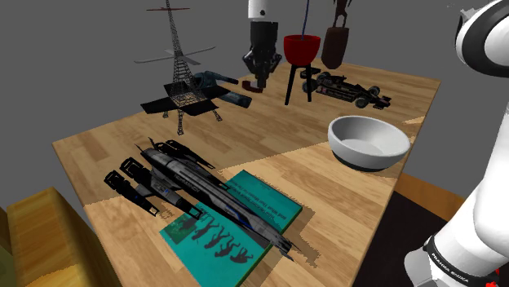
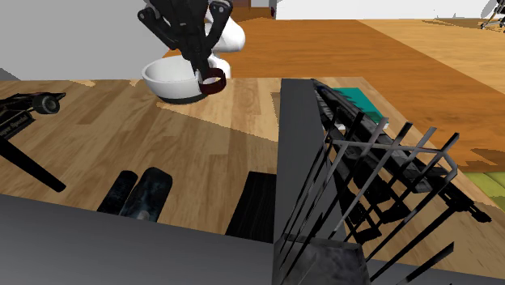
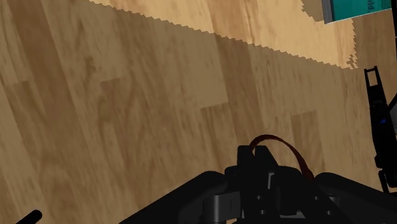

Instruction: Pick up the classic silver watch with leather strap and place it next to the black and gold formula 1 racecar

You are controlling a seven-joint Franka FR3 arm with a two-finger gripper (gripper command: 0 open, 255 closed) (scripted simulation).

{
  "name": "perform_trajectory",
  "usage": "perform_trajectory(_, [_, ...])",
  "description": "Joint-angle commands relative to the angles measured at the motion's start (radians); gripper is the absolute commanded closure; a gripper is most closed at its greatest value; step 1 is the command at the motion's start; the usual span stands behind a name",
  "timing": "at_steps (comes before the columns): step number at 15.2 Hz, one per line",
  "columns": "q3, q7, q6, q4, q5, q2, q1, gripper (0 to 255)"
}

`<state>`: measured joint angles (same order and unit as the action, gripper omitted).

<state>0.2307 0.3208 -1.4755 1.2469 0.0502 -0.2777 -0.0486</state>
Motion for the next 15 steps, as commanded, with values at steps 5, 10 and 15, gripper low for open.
perform_trajectory(5, [-0.048, -0.138, -0.038, 0.189, 0.032, 0.141, 0.094, 255])
perform_trajectory(10, [-0.099, -0.257, -0.045, 0.283, 0.041, 0.217, 0.162, 255])
perform_trajectory(15, [-0.156, -0.376, -0.043, 0.341, 0.039, 0.266, 0.224, 255])
